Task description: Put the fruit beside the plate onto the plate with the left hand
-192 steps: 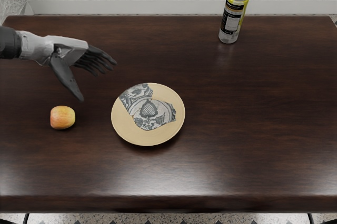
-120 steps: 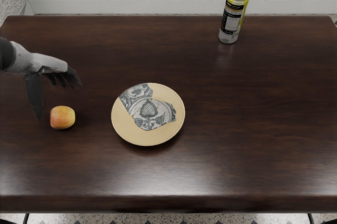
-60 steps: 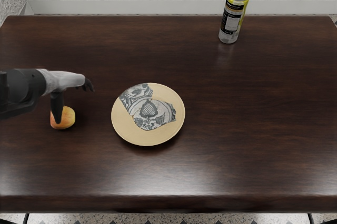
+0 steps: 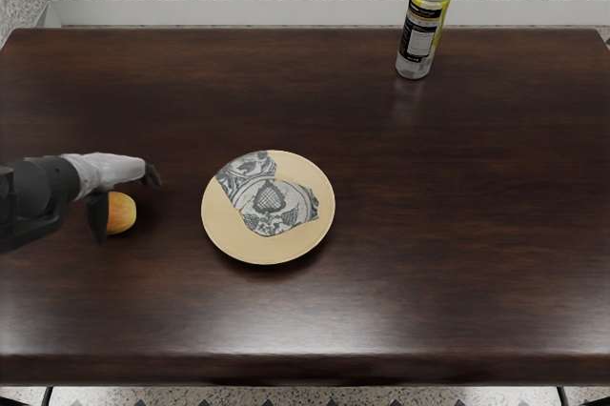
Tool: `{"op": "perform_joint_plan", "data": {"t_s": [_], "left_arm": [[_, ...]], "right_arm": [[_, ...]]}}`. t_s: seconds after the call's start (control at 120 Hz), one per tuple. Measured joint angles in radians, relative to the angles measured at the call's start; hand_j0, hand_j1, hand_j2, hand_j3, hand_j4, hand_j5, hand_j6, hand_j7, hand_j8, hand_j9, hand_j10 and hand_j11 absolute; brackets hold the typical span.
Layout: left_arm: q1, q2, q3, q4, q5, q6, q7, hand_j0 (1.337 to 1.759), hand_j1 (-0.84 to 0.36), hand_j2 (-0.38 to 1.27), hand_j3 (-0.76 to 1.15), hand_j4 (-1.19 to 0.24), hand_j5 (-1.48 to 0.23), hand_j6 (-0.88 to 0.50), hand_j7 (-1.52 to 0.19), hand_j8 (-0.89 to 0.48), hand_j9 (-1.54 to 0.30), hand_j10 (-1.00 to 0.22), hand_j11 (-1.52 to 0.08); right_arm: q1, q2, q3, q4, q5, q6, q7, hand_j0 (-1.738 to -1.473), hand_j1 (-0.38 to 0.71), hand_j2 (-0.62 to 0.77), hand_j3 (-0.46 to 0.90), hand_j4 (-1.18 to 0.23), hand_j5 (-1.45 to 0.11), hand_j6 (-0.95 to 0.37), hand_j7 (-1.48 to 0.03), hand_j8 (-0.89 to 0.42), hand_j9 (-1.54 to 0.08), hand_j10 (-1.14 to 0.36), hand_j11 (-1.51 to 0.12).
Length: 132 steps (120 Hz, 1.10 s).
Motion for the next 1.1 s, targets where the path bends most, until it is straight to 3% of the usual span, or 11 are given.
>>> {"op": "perform_joint_plan", "data": {"t_s": [0.367, 0.633, 0.85, 0.933, 1.042, 1.1], "left_arm": [[0.035, -0.010, 0.000, 0.016, 0.062, 0.026, 0.000, 1.658, 0.03, 0.06, 0.00, -0.27, -0.35, -0.27, -0.35, -0.27, -0.35, -0.27, -0.35], [0.050, -0.018, 0.000, 0.023, 0.074, 0.035, 0.000, 1.658, -0.07, 0.07, 0.00, -0.35, -0.45, -0.36, -0.45, -0.36, -0.45, -0.35, -0.45], [0.063, -0.017, 0.000, 0.024, 0.076, 0.037, 0.000, 1.658, -0.17, 0.08, 0.00, -0.45, -0.56, -0.45, -0.56, -0.39, -0.57, -0.44, -0.57], [0.076, -0.025, -0.001, 0.028, 0.085, 0.038, 0.000, 1.655, -0.17, 0.00, 0.00, -0.50, -0.56, -0.47, -0.57, -0.35, -0.60, -0.48, -0.60], [0.092, -0.032, -0.003, 0.034, 0.115, 0.044, 0.001, 1.651, -0.17, 0.00, 0.00, -0.61, -0.55, -0.52, -0.55, -0.39, -0.67, -0.49, -0.68], [0.091, -0.033, -0.002, 0.036, 0.115, 0.040, 0.001, 1.650, -0.19, 0.08, 0.00, -0.64, -0.63, -0.47, -0.67, -0.37, -0.73, -0.48, -0.74]], "right_arm": [[-0.007, 0.000, 0.000, 0.000, 0.000, 0.000, 0.000, -1.658, -0.31, -0.01, 0.00, -0.03, -0.04, -0.03, -0.04, -0.03, -0.04, -0.03, -0.04], [-0.010, 0.000, 0.000, -0.002, 0.000, 0.000, 0.000, -1.658, -0.31, -0.01, 0.00, -0.03, -0.04, -0.03, -0.04, -0.03, -0.04, -0.03, -0.04], [-0.010, 0.000, 0.000, -0.004, 0.001, 0.000, 0.000, -1.658, -0.31, -0.01, 0.00, -0.03, -0.04, -0.03, -0.04, -0.03, -0.04, -0.03, -0.04], [-0.011, 0.000, 0.000, -0.004, 0.001, 0.000, 0.000, -1.658, -0.31, -0.01, 0.00, -0.03, -0.04, -0.03, -0.04, -0.03, -0.04, -0.03, -0.04], [-0.011, 0.000, 0.000, -0.004, 0.002, 0.000, 0.000, -1.658, -0.31, -0.01, 0.00, -0.03, -0.04, -0.03, -0.04, -0.03, -0.04, -0.03, -0.04], [-0.011, 0.000, 0.000, -0.004, 0.002, 0.000, 0.000, -1.658, -0.31, -0.01, 0.00, -0.03, -0.04, -0.03, -0.04, -0.03, -0.04, -0.03, -0.04]]}}
